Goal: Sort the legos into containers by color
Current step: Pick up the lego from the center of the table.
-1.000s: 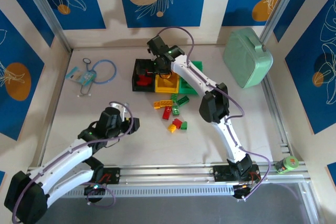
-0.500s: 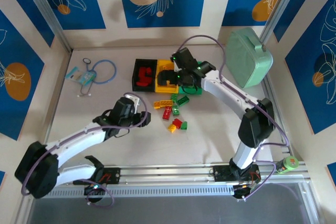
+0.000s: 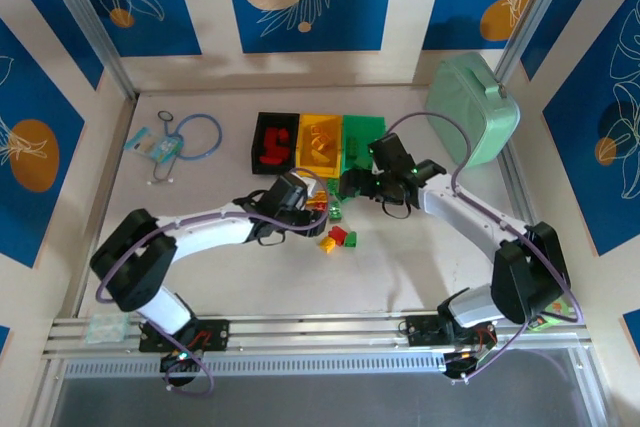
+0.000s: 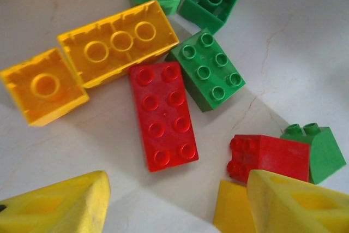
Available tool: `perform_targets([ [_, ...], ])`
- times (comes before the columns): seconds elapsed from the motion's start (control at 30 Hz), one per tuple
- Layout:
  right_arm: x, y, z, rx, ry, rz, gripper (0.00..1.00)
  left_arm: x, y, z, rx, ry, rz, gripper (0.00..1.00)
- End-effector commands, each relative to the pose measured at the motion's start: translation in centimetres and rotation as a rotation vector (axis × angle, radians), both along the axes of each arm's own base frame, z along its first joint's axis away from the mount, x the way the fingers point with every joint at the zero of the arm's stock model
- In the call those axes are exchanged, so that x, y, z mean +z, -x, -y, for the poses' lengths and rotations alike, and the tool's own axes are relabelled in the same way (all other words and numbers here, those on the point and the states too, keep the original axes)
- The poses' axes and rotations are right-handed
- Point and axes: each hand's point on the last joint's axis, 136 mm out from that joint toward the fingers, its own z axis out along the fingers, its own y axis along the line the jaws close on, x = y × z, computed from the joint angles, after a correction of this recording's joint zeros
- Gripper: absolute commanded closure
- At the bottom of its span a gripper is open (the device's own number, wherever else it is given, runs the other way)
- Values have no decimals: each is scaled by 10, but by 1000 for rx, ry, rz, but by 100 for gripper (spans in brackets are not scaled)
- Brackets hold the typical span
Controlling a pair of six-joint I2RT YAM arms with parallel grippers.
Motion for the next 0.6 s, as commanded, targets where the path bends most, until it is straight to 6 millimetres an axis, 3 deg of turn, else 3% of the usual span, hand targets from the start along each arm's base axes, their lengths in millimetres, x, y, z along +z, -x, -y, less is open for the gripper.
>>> perform_targets([
  [0.0, 3, 6, 7, -30, -41, 15, 3, -5, -6, 6, -12, -49, 6, 34],
  [0.3, -6, 18, 27, -71, -66, 9, 3, -30, -13, 15, -16, -121, -47, 39],
  [0.57, -12, 20, 28, -73, -81, -3, 3, -46, -12, 11, -8, -177, -63, 45],
])
